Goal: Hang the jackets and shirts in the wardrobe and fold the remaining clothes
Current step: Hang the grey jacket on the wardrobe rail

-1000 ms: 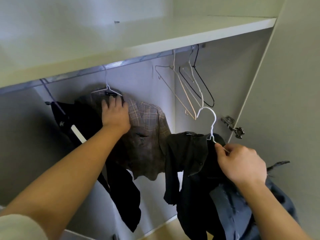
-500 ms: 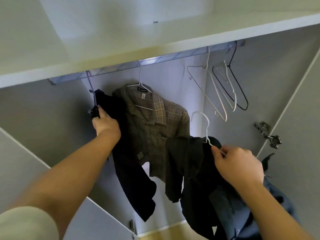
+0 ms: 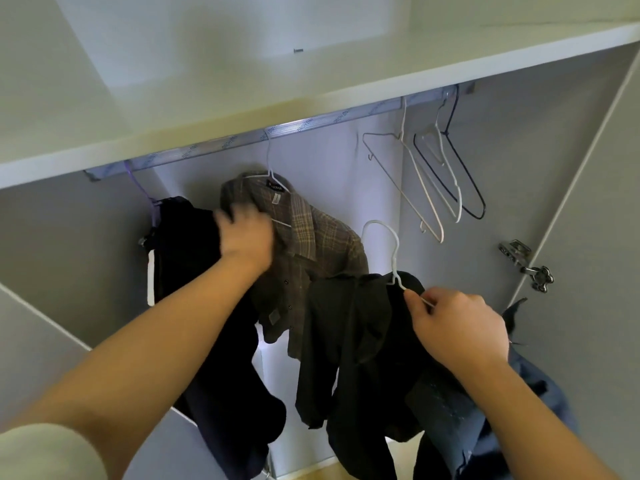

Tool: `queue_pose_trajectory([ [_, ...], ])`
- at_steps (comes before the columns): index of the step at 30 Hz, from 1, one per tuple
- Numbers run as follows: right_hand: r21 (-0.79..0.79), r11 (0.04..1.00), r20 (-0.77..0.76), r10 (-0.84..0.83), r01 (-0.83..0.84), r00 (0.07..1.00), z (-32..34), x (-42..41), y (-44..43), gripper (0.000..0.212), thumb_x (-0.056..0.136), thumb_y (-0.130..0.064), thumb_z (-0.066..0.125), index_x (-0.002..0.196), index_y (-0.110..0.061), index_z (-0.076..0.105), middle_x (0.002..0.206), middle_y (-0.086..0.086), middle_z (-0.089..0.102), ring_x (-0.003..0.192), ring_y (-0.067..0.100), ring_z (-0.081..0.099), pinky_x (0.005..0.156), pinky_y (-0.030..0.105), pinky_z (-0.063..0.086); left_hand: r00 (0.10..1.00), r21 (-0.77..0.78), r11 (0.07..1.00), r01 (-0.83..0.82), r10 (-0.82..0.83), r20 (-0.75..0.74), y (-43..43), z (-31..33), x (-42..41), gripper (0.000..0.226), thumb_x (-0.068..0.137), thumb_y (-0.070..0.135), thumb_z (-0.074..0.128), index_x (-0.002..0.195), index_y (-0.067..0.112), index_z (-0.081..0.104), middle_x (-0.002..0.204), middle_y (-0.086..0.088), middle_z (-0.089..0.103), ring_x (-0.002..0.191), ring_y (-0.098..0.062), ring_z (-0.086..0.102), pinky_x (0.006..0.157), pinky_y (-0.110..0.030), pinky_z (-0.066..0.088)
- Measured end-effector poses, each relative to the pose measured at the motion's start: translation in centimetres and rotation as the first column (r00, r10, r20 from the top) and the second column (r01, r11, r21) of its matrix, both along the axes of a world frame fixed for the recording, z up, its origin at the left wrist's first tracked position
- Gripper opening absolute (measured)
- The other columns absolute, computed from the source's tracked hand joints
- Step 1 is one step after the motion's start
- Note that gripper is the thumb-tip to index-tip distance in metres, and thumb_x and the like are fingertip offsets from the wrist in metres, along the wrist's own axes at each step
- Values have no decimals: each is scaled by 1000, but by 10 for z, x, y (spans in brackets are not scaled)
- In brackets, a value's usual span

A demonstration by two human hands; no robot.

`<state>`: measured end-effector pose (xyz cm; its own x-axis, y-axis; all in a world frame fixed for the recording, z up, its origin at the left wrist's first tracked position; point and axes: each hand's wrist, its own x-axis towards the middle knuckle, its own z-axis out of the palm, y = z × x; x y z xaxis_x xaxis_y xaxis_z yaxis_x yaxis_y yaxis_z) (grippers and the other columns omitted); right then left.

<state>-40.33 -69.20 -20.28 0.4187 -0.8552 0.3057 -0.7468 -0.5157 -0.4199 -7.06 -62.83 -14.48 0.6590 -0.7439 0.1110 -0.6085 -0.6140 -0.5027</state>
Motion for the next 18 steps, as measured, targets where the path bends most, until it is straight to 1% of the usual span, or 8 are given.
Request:
queue_pose_trajectory([
  [1, -10, 1000, 2, 1, -1, 1000, 0, 0, 1, 50, 95, -65, 43, 67, -27, 60, 51, -11, 53, 47, 11, 54, 49, 27, 52, 968, -64, 966, 252, -251, 19, -16, 1, -9, 69, 82, 27, 69, 145, 16, 45, 156, -16, 34, 149, -38, 26, 119, -62, 23],
  [3, -37, 999, 1, -3, 3, 1000, 0, -1, 2, 51, 94, -66, 43, 65, -27, 58, 50, -12, 51, 47, 11, 52, 47, 24, 46, 784, -104, 779, 619, -621, 20, -45, 1, -26, 66, 89, 28, 66, 148, 16, 40, 161, -12, 31, 152, -33, 22, 123, -51, 17],
  [5, -57, 998, -10, -16, 15, 1000, 0, -4, 2, 52, 92, -67, 42, 64, -27, 56, 50, -12, 50, 49, 14, 53, 46, 21, 39, 678, -50, 681, 731, -732, -64, -69, -2, -36, 58, 102, 42, 50, 153, 18, 37, 164, -8, 30, 154, -29, 20, 125, -47, 11],
  [7, -59, 998, -12, -32, 31, 999, 0, -6, 3, 52, 91, -67, 43, 63, -26, 55, 49, -11, 49, 52, 19, 54, 47, 21, 36, 696, 54, 697, 715, -702, -153, -83, -9, -38, 54, 105, 54, 35, 144, 19, 48, 151, -8, 50, 144, -28, 38, 124, -47, 16],
  [9, -58, 997, 0, -50, 50, 999, 1, -9, 3, 52, 91, -66, 46, 61, -25, 54, 47, -10, 49, 52, 20, 54, 47, 21, 35, 730, 122, 724, 679, -650, -211, -85, -16, -33, 51, 105, 57, 30, 124, 21, 60, 127, -7, 65, 122, -28, 55, 115, -46, 31],
  [11, -48, 997, 3, -60, 60, 998, 1, -12, 3, 52, 91, -66, 47, 61, -24, 53, 47, -10, 49, 52, 19, 55, 48, 21, 35, 738, 140, 729, 670, -635, -229, -79, -25, -20, 47, 104, 58, 32, 113, 24, 63, 116, -5, 66, 112, -27, 58, 102, -43, 38],
  [14, -13, 998, -5, -69, 69, 998, 3, -16, 1, 51, 92, -66, 46, 64, -25, 56, 50, -10, 53, 53, 16, 55, 47, 20, 34, 757, 192, 733, 653, -618, -213, -62, -33, 0, 42, 102, 61, 35, 99, 30, 63, 102, 0, 67, 99, -25, 59, 90, -41, 36],
  [18, 20, 997, -6, -78, 78, 997, 6, -14, -2, 51, 93, -65, 47, 65, -24, 59, 52, -9, 55, 54, 16, 56, 49, 22, 39, 826, 244, 793, 558, -501, -259, -37, -33, 22, 41, 100, 66, 34, 84, 33, 51, 83, 7, 53, 92, -23, 59, 91, -44, 36],
])
